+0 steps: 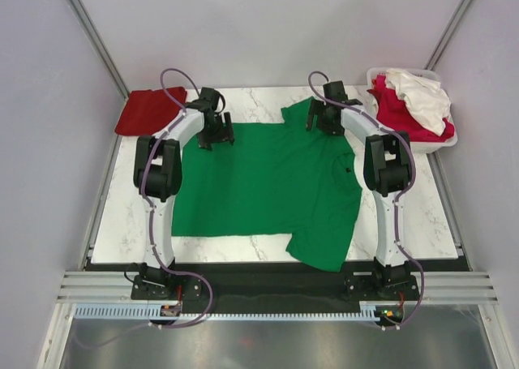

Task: Fold and stack the t-shirts
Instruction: Flatten the tshirt out

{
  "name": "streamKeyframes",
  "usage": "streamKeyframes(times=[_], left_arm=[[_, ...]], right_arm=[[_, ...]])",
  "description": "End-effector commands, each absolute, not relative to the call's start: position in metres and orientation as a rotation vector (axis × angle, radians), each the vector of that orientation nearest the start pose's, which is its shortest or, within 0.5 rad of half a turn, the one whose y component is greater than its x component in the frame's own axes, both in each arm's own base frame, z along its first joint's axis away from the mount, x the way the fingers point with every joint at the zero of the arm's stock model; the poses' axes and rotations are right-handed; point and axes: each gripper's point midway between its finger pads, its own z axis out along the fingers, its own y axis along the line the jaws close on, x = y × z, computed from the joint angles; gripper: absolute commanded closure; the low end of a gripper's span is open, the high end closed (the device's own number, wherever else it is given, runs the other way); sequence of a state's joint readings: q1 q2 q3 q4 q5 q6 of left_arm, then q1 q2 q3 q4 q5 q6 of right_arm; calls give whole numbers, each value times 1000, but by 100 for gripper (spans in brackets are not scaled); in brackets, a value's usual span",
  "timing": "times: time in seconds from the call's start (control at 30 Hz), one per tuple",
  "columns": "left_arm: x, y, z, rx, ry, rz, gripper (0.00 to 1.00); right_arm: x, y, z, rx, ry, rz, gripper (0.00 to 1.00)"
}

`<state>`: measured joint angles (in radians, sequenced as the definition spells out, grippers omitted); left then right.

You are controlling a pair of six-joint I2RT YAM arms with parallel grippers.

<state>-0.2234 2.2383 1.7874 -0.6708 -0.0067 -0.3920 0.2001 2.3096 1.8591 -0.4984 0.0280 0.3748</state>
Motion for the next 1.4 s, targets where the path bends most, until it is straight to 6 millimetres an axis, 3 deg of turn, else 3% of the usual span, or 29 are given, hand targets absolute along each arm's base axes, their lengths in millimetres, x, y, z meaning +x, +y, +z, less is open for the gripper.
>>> streamKeyframes(times=[0.0,0.03,0.07,0.1,0.17,0.23,0.37,0.5,0.57,0.7,0.73,0.77,0.8,0.83,0.87,0.93,0.97,1.0,1.03,1.07,1.1,1.13,1.17,1.2,1.23,1.27,1.3,1.33,1.37], left_arm=[[513,-116,24,-257,2677,-158,15],[513,-113,8,-257,2715,-135,16],[528,-111,18,-249,2681,-131,16],[534,-107,17,-250,2678,-122,16],[546,-104,13,-246,2679,-115,15],[556,-99,11,-248,2671,-127,15],[584,-96,25,-201,2598,-120,14],[603,-97,30,-189,2550,-158,12],[613,-95,41,-188,2509,-164,9],[614,-99,64,-171,2481,-221,6],[612,-100,88,-170,2448,-238,6],[606,-101,93,-169,2457,-247,6],[602,-102,104,-165,2447,-260,6],[592,-101,136,-176,2415,-267,6],[585,-100,150,-184,2402,-271,5],[568,-96,183,-193,2368,-267,5],[546,-93,210,-196,2345,-268,5],[533,-90,220,-203,2341,-267,5],[511,-88,199,-224,2408,-256,6],[488,-85,233,-226,2354,-273,6],[472,-83,230,-239,2372,-266,6],[454,-81,229,-263,2381,-266,7],[424,-77,192,-294,2480,-243,7],[401,-74,205,-307,2452,-252,7],[370,-71,168,-342,2547,-235,7],[354,-69,157,-360,2571,-230,7],[337,-69,164,-379,2538,-264,7],[308,-68,132,-396,2619,-261,6],[294,-68,127,-407,2624,-279,6]], right_arm=[[562,104,7,249,2561,57,5],[567,104,4,245,2561,42,5],[564,99,-15,241,2606,-1,5],[581,100,-2,242,2563,8,5],[584,98,-16,248,2584,-9,4],[595,94,-9,277,2552,-2,3],[599,92,-12,342,2537,17,2],[606,106,-8,334,2513,116,2],[613,107,0,313,2489,133,2],[628,119,42,247,2410,230,2],[629,124,51,221,2394,271,2],[630,135,76,192,2356,349,2],[627,139,85,177,2349,382,2],[625,143,97,161,2335,412,2],[622,148,127,139,2293,449,2],[611,150,144,120,2284,456,2],[603,148,179,114,2237,462,2],[591,147,174,123,2263,444,2],[582,145,182,123,2260,440,2],[570,145,216,117,2204,454,2],[552,144,197,124,2258,450,2],[541,146,199,126,2258,453,2],[528,145,228,122,2197,464,2],[507,145,200,134,2266,453,2],[493,144,223,155,2211,475,2],[471,142,192,176,2279,467,2],[457,148,189,172,2282,485,2],[449,151,192,189,2257,512,2],[423,150,184,197,2271,521,2]])
